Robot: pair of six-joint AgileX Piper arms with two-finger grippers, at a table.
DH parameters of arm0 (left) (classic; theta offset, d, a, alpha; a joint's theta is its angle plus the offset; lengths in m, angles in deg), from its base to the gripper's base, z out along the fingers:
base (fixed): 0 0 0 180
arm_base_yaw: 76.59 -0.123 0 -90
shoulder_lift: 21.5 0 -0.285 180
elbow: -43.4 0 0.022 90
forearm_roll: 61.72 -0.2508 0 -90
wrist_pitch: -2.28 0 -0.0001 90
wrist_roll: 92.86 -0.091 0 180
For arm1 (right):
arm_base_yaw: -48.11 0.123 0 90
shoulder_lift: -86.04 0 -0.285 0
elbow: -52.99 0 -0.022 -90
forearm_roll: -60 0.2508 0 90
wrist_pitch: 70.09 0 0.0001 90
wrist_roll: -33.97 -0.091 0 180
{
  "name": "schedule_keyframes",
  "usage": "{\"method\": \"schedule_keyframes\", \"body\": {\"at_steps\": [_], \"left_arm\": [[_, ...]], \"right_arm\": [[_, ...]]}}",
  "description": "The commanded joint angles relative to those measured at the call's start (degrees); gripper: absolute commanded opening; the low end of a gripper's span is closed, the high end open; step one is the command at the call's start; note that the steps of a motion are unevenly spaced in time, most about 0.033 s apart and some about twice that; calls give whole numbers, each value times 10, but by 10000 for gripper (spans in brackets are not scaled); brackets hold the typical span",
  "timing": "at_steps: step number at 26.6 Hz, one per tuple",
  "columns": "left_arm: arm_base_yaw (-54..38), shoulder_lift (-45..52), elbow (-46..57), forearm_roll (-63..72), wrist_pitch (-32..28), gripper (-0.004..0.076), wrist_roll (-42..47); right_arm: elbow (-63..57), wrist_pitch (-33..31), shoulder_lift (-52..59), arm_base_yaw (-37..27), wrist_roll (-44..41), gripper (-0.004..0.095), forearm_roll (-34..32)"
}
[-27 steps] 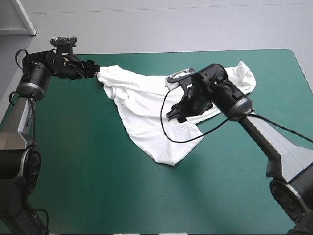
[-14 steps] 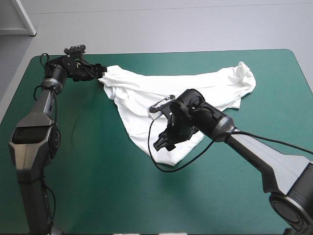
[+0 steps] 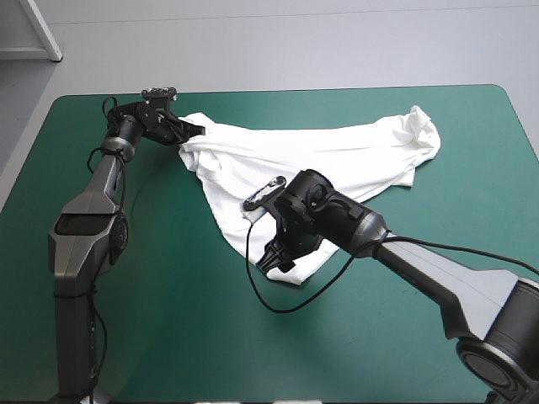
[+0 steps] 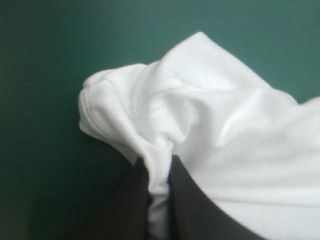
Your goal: Fold the cloth
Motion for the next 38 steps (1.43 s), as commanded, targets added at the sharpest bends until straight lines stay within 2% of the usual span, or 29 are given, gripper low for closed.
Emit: {"method": "schedule_keyframes", "body": {"at_steps": [1,6,12,15,16,19,22,27,29,35,38], "left_arm": [[3,52,-55,-20,30,-10,-2],[3,71,-112,-15,76,-10,-3],[3,81,-130,-15,104,-10,-3],[3,87,-130,-15,111,-10,-3],[3,88,-130,-15,114,-10,-3],[3,89,-130,-14,128,-10,-3],[3,89,-130,-13,145,-10,-3],[3,101,-130,13,178,-10,19],[3,115,-131,31,182,-10,25],[3,188,-138,33,144,-10,51],[1,239,-146,7,109,-10,89]], "right_arm": [[-24,44,-2,1,1,634,-8],[-79,118,-13,2,10,633,21],[-126,191,-20,2,10,633,25],[-152,210,-27,2,-1,585,26],[-162,217,-29,2,-4,531,27],[-194,254,-29,2,-20,254,24],[-207,262,-28,2,-42,-21,14],[-207,238,25,2,-93,-18,-54],[-207,211,74,2,-126,-18,-109],[-190,50,243,2,-231,-18,-322],[-162,-17,337,1,-231,-18,-393]]}}
